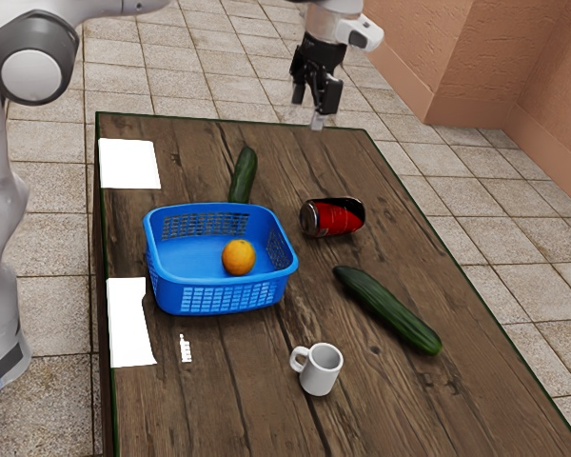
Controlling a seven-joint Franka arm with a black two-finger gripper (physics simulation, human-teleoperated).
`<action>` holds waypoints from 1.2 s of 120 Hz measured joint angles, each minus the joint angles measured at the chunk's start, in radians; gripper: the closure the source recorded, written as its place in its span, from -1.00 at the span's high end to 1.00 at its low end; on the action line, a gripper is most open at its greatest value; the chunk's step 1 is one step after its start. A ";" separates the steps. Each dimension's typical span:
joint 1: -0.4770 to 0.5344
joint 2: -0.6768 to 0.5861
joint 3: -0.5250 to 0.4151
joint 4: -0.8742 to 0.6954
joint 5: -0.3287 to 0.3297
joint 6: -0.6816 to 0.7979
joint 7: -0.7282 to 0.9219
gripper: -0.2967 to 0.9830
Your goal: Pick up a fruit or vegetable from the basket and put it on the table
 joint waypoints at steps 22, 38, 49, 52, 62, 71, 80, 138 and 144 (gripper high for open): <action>0.008 0.000 0.000 0.001 0.000 0.024 0.003 0.54; 0.005 0.002 -0.012 0.033 -0.001 0.032 0.005 0.54; -0.006 0.004 -0.024 0.035 -0.001 0.035 0.006 0.54; -0.011 0.004 -0.027 0.036 -0.001 0.036 0.007 0.54; -0.038 0.004 -0.032 0.038 0.000 0.037 0.008 0.54; -0.077 -0.024 -0.035 -0.023 0.013 0.059 0.008 0.54; -0.154 -0.164 -0.028 -0.279 0.048 0.143 0.006 0.53; -0.096 -0.547 -0.147 -0.857 0.157 0.459 -0.003 0.54; -0.094 -0.546 -0.155 -0.865 0.155 0.471 -0.004 0.54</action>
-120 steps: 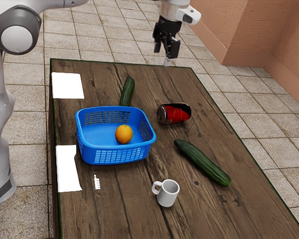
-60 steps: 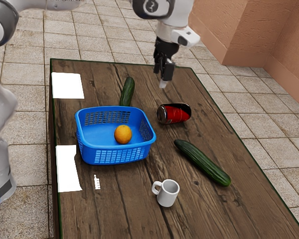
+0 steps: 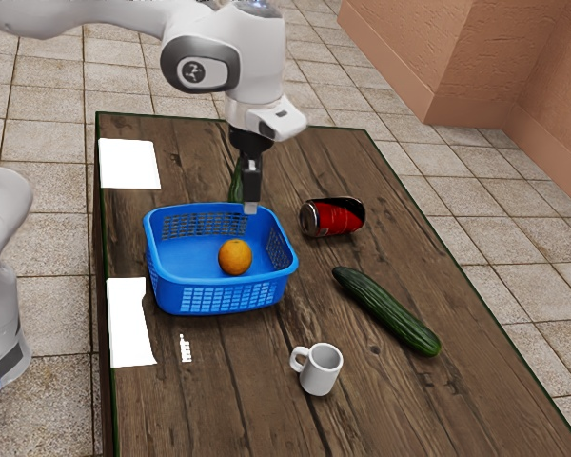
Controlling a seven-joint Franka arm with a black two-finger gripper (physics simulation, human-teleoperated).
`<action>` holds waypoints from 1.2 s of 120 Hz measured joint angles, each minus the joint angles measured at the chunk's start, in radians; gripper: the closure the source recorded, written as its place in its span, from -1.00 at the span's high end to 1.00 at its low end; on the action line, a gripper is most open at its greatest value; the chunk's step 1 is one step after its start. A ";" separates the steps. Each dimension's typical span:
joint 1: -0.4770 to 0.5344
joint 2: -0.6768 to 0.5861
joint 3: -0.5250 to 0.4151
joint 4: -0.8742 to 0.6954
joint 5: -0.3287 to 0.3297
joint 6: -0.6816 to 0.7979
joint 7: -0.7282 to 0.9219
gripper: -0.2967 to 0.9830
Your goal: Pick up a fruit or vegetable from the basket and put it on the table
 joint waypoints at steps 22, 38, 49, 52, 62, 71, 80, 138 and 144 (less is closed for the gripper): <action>0.030 0.022 -0.061 -0.018 -0.026 0.029 -0.003 0.54; 0.066 0.038 -0.100 -0.023 -0.055 0.006 -0.031 0.54; 0.080 0.060 -0.116 -0.020 -0.074 -0.019 -0.052 0.54; 0.081 0.066 -0.118 -0.019 -0.078 -0.026 -0.057 0.54; 0.085 0.077 -0.123 -0.018 -0.088 -0.044 -0.073 0.54; 0.086 0.085 -0.124 -0.019 -0.093 -0.053 -0.085 0.54; 0.087 0.088 -0.125 -0.023 -0.102 -0.057 -0.096 0.54; 0.118 0.079 -0.144 -0.067 -0.129 -0.017 -0.138 0.54; 0.123 0.078 -0.144 -0.068 -0.130 -0.015 -0.141 0.54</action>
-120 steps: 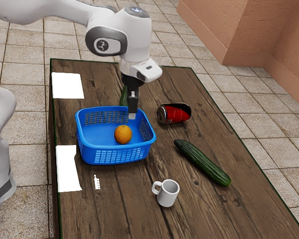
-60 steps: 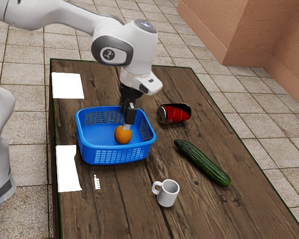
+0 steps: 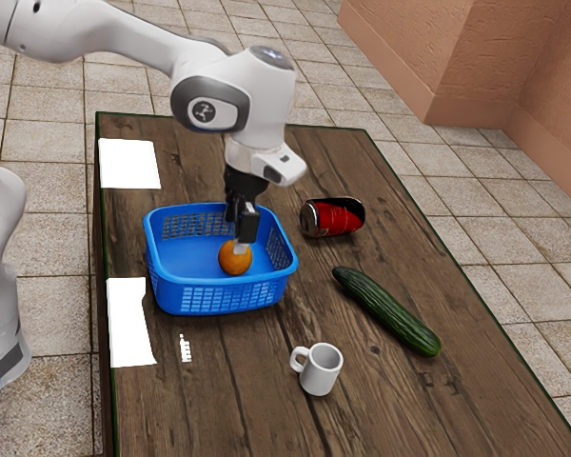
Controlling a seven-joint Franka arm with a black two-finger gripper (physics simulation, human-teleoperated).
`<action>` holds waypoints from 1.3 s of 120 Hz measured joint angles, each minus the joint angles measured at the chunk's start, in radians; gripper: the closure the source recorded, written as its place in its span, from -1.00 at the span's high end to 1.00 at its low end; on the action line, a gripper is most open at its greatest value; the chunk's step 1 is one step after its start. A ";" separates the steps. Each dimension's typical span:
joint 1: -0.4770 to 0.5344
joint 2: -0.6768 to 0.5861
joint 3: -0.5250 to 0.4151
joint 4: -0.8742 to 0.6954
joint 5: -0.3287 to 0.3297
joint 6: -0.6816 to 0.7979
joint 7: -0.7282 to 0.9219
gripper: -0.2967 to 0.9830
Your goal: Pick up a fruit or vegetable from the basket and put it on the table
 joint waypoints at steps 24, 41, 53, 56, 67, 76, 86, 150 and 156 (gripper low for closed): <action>0.011 -0.004 0.001 -0.025 -0.001 0.018 -0.008 0.54; 0.021 -0.004 0.001 -0.030 -0.002 0.027 -0.012 0.54; 0.020 0.012 -0.001 -0.031 -0.002 0.043 -0.014 0.54; 0.019 0.017 -0.001 -0.032 -0.003 0.049 -0.014 0.54; 0.019 0.035 0.000 -0.036 -0.003 0.070 -0.015 0.54; 0.019 0.052 0.000 -0.038 -0.006 0.086 -0.016 0.54; 0.020 0.058 0.002 -0.046 -0.010 0.103 -0.017 0.54; 0.021 0.086 0.006 -0.080 -0.027 0.175 -0.021 0.37; 0.021 0.086 0.007 -0.083 -0.027 0.179 -0.021 0.30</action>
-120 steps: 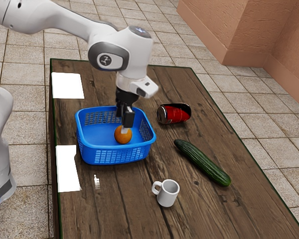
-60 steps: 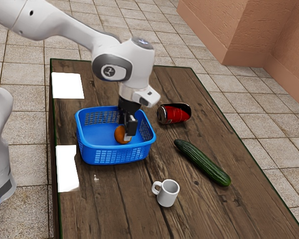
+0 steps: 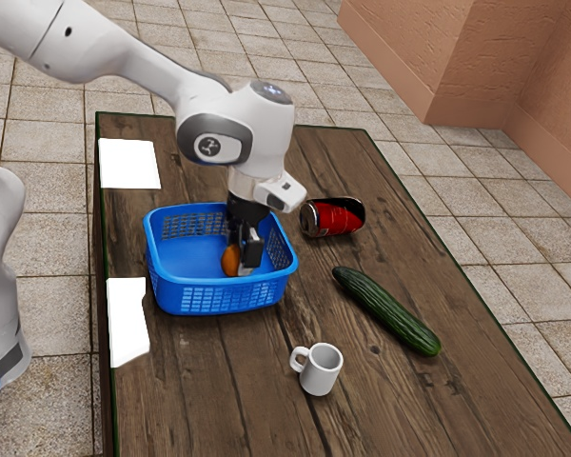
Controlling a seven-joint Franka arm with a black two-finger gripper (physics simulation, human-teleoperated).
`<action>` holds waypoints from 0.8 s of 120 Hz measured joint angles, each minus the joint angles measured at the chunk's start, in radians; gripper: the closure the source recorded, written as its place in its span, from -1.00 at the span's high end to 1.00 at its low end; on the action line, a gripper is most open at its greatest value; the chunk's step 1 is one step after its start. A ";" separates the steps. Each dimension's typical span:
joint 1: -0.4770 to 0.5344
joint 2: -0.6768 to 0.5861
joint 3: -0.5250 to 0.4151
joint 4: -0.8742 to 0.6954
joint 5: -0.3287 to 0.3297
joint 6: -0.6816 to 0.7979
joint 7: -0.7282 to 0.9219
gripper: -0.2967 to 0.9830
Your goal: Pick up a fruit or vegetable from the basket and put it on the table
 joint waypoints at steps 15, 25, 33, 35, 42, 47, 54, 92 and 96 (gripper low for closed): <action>0.000 0.001 0.000 -0.005 0.000 0.008 -0.001 0.14; 0.000 0.007 0.000 -0.010 -0.001 0.012 -0.004 0.07; 0.000 0.011 0.000 -0.011 -0.005 0.014 -0.007 0.01; 0.000 0.010 0.000 -0.011 -0.005 0.014 -0.008 -0.01; -0.001 0.004 -0.003 -0.007 -0.005 0.015 -0.012 -0.06; -0.001 -0.006 -0.007 -0.003 -0.005 0.016 -0.014 -0.10; -0.002 -0.022 -0.013 0.012 -0.001 0.014 -0.017 -0.13; -0.010 0.027 -0.215 0.313 0.022 -0.018 -0.031 -0.13; -0.010 0.053 -0.241 0.350 0.022 -0.019 -0.032 -0.13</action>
